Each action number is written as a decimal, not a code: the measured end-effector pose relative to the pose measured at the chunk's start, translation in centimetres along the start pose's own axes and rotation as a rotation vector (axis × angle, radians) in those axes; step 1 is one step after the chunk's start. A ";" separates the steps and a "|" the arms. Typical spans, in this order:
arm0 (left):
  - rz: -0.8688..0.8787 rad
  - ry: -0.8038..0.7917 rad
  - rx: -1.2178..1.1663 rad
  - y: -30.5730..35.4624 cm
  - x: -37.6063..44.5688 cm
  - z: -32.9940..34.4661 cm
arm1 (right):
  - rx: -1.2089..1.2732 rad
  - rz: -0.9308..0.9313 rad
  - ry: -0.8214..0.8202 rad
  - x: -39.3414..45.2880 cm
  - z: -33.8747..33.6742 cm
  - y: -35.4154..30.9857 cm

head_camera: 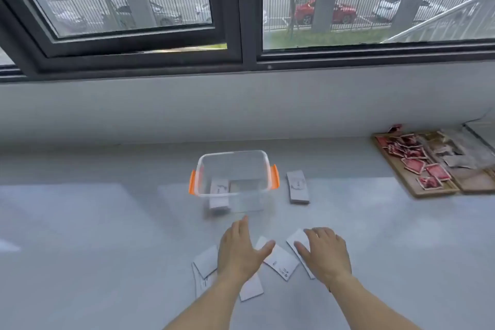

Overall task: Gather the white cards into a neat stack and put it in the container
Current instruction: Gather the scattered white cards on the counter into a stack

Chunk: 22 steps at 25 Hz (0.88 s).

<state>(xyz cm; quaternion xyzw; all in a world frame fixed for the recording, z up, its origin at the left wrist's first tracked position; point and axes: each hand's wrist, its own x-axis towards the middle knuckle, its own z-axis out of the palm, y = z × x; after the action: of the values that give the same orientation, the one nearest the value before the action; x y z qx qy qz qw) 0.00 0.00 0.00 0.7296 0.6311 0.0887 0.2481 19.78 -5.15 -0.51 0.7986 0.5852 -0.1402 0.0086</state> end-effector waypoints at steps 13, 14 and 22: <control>-0.217 -0.278 0.355 2.1 2.9 3.7 | -0.126 0.136 -0.188 1.5 1.6 1.7; -0.227 -0.275 0.363 2.3 3.0 4.1 | -0.102 0.148 -0.203 1.5 1.7 1.6; -0.192 -0.237 0.397 2.6 3.4 5.5 | 0.159 0.232 -0.279 2.7 2.1 1.6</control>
<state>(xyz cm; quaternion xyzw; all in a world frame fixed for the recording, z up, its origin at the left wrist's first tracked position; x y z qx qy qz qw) 5.41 1.71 -4.14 0.7060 0.6691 -0.1473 0.1794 21.61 -3.53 -3.39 0.8317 0.4696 -0.2932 0.0428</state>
